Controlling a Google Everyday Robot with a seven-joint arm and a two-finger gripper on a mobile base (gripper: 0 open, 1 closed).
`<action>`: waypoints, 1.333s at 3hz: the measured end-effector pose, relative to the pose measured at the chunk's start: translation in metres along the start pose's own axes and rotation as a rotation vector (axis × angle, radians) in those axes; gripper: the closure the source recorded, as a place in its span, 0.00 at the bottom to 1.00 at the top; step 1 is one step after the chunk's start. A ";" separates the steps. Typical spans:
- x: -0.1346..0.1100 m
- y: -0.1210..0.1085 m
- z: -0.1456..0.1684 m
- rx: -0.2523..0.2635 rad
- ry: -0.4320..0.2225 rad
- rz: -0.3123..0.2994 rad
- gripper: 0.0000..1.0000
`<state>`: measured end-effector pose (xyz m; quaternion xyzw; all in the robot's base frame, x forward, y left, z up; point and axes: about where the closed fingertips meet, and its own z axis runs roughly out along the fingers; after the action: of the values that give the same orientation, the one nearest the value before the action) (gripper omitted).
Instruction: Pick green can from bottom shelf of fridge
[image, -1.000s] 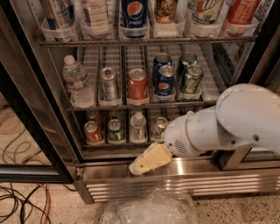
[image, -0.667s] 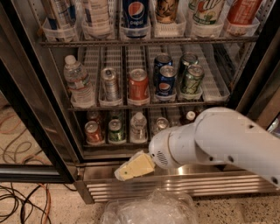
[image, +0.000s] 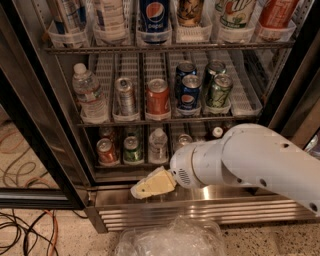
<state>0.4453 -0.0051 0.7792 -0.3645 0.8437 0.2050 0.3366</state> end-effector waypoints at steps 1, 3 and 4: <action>-0.001 0.003 0.011 -0.007 -0.007 0.017 0.00; 0.027 0.037 0.077 0.022 -0.021 0.141 0.00; 0.045 0.037 0.096 0.077 -0.043 0.224 0.00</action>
Offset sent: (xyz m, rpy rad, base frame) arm 0.0306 0.0703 -0.0637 0.1465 -0.0335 -0.1971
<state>0.4348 0.0546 0.6847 -0.2503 0.8790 0.2165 0.3433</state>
